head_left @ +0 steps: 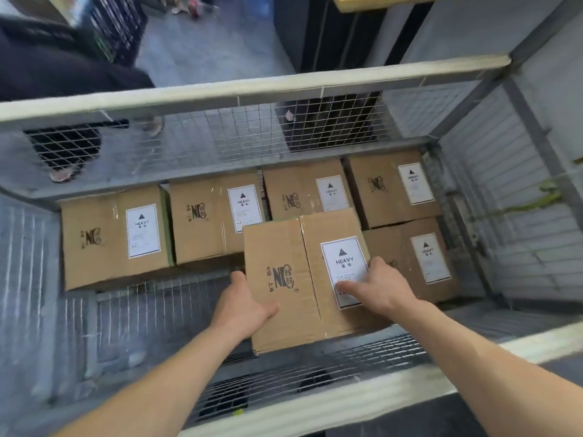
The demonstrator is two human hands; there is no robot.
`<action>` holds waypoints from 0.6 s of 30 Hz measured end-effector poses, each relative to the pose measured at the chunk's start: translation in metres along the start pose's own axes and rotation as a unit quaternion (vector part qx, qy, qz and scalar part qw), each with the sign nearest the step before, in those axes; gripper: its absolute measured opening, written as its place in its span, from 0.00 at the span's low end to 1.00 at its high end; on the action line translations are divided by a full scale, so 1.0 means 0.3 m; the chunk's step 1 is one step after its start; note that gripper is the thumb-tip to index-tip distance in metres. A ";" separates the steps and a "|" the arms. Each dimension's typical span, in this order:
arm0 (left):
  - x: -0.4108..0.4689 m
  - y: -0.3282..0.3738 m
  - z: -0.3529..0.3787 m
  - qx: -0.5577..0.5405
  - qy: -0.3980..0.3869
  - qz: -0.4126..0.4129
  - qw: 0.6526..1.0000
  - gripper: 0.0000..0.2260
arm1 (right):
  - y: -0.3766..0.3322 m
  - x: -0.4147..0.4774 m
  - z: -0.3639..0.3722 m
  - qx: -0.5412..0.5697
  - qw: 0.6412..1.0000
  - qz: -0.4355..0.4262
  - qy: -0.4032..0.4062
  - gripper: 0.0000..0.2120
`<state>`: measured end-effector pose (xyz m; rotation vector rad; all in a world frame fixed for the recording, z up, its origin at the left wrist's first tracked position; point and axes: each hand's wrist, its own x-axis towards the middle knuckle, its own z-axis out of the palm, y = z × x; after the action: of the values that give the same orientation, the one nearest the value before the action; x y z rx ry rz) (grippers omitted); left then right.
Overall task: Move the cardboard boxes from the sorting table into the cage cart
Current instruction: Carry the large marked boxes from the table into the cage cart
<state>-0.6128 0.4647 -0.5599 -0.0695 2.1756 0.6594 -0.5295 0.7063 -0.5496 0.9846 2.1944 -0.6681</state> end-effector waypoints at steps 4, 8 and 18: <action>0.053 0.004 0.000 -0.014 -0.015 -0.005 1.000 0.27 | -0.019 0.048 -0.013 -0.008 1.000 0.007 -0.007 0.34; 0.089 0.000 0.016 -0.020 -0.032 -0.012 0.999 0.26 | -0.021 0.084 -0.014 0.001 1.000 0.021 -0.018 0.35; 0.232 -0.085 0.176 0.065 -0.080 -0.008 0.995 0.20 | 0.042 0.240 0.066 -0.048 0.991 0.073 -0.098 0.32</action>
<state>-0.6132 0.4804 -0.6497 0.0338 2.0553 0.4964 -0.5501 0.7340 -0.6170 0.9762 1.9442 -0.5607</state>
